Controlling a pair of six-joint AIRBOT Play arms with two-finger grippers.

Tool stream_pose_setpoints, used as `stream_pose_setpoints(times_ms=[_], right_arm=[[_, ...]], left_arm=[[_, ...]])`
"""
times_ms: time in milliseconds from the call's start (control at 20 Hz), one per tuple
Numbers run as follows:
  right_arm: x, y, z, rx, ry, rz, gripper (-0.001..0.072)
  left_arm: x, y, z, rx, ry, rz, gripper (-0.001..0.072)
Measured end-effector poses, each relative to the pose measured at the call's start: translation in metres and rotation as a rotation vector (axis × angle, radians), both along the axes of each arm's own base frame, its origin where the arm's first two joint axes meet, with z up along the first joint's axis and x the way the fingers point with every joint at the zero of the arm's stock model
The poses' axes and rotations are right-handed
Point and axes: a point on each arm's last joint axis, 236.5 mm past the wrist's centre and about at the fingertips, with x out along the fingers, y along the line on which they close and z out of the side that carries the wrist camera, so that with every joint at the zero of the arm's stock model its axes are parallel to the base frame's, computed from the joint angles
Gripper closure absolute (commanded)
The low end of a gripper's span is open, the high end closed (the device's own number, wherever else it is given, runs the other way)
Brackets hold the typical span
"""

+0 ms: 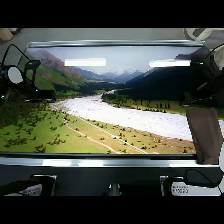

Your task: Fold the shirts.

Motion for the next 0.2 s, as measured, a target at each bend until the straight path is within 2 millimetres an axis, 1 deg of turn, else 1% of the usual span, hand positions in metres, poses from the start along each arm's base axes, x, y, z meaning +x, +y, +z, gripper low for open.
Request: stream_pose_setpoints(times_ms=[200], right_arm=[[-0.0001,0.0009,0.0,0.001,0.001,0.002,0.0019]], left_arm=[[0.0001,0.0,-0.0004,0.0,0.001,0.0,0.0024]])
